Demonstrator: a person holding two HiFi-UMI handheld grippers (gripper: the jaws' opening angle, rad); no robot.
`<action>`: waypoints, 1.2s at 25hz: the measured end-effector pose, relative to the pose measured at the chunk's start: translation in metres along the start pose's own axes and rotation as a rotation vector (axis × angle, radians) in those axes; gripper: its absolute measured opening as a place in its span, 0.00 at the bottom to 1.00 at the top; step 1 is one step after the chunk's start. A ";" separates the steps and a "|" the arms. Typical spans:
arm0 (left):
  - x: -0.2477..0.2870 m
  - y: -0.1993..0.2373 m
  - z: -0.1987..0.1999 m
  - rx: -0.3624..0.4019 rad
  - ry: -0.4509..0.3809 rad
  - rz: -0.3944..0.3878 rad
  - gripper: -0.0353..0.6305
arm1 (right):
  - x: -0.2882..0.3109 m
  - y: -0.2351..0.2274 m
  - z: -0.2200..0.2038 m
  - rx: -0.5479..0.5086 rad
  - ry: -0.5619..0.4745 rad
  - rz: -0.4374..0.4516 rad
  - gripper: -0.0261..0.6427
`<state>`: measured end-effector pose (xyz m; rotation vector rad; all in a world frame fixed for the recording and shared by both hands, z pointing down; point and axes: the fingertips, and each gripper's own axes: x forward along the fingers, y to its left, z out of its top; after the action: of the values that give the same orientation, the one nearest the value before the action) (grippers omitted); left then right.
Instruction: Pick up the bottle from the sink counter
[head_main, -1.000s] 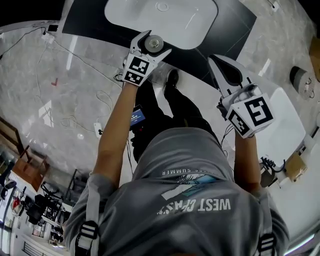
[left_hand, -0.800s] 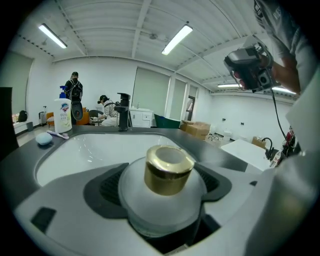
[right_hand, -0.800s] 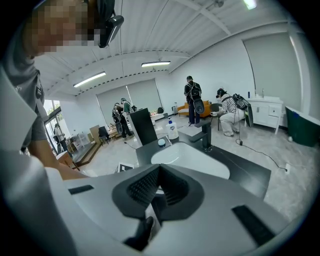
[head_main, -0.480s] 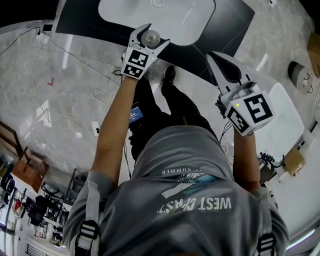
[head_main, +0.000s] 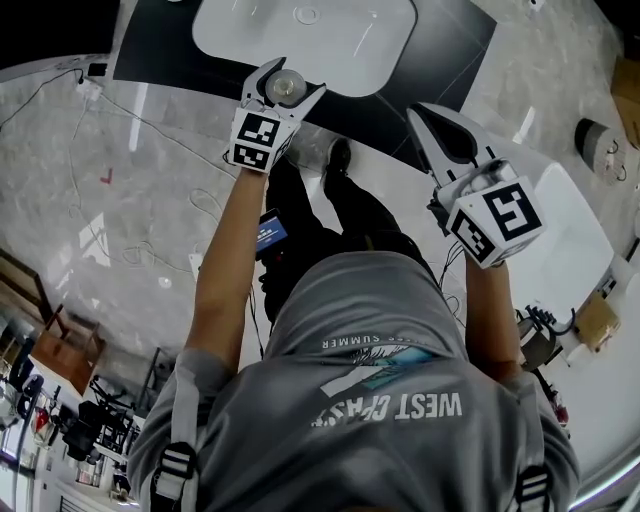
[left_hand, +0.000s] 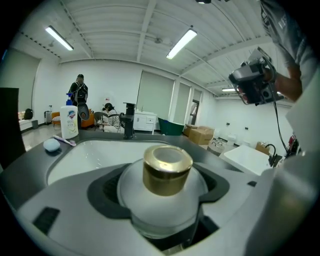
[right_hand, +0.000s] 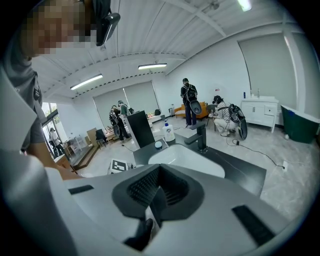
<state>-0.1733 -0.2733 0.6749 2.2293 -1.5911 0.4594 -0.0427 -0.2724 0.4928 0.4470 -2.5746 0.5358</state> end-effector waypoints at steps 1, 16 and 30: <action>-0.006 0.000 0.005 0.001 -0.003 0.001 0.58 | -0.001 0.001 0.002 0.000 -0.008 0.002 0.03; -0.122 0.007 0.119 0.064 -0.089 0.078 0.58 | -0.015 0.018 0.051 -0.069 -0.157 0.033 0.03; -0.212 -0.014 0.198 0.124 -0.126 0.141 0.58 | -0.050 0.032 0.099 -0.145 -0.285 0.060 0.03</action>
<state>-0.2161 -0.1862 0.4009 2.2859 -1.8405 0.4761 -0.0509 -0.2774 0.3777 0.4237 -2.8835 0.3210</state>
